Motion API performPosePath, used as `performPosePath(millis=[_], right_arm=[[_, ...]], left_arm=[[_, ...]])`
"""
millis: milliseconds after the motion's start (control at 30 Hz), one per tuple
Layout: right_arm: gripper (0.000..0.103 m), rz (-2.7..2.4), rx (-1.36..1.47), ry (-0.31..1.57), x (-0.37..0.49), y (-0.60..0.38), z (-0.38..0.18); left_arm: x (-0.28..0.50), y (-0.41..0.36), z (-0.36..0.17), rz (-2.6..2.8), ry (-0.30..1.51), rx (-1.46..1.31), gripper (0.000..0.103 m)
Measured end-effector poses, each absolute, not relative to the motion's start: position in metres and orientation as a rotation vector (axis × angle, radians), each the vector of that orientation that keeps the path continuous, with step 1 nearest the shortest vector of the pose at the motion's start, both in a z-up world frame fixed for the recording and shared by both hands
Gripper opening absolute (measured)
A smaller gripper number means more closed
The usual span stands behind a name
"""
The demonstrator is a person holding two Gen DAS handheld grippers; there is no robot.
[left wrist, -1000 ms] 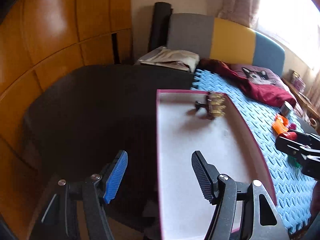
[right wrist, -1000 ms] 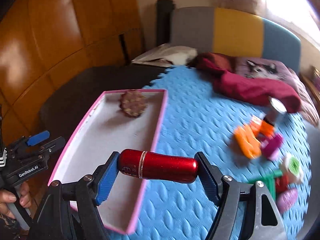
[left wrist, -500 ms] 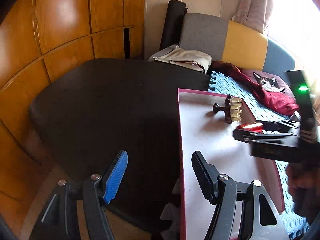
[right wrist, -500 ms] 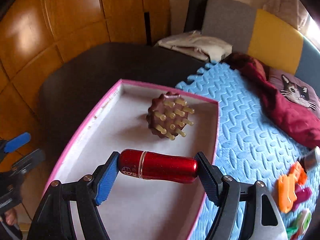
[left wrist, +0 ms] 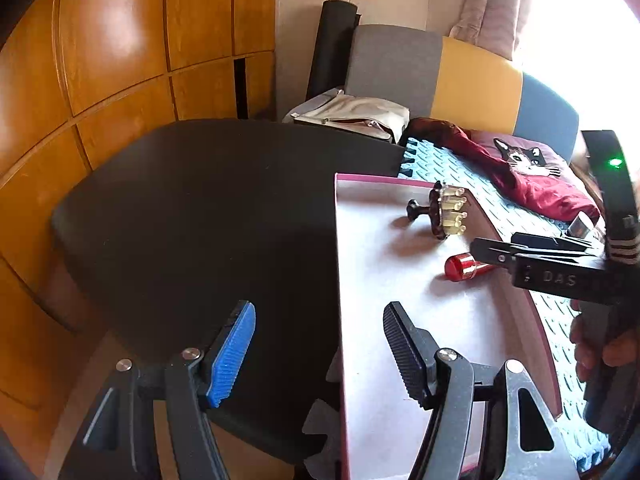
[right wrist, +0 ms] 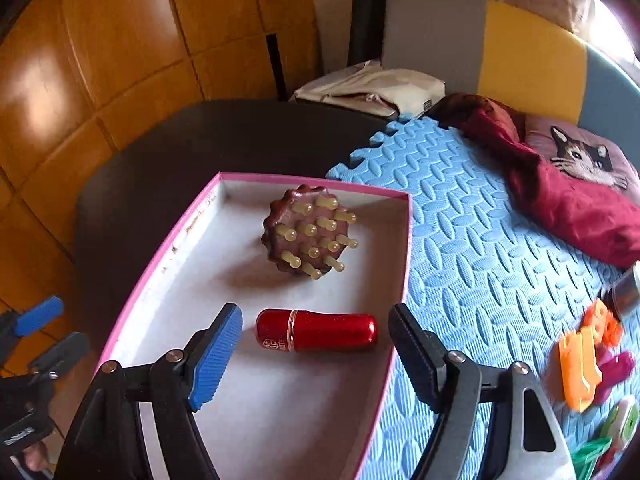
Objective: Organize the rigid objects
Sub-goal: 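Move the left gripper back over the toys on the mat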
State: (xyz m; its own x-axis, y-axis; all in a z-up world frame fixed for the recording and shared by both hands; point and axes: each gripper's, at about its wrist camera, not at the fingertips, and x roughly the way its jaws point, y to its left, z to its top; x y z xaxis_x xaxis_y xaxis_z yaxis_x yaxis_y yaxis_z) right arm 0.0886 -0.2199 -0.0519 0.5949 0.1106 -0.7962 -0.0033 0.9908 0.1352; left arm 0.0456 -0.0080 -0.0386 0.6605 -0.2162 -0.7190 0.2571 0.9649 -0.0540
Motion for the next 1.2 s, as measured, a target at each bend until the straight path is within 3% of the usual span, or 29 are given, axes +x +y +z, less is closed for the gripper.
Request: performPosePath(millis=[733,1200], right_arm=[[0.077,-0.077,0.161,0.805,0.008,-0.257,-0.021],[0.077,-0.244,0.175,0.733,-0.034,-0.332,0.004]], left_arm=[[0.025,-0.035,-0.022,-0.326,0.763,0.123,0.074],[0.012,-0.064,-0.019,-0.373,0.750,0.192,0.078]])
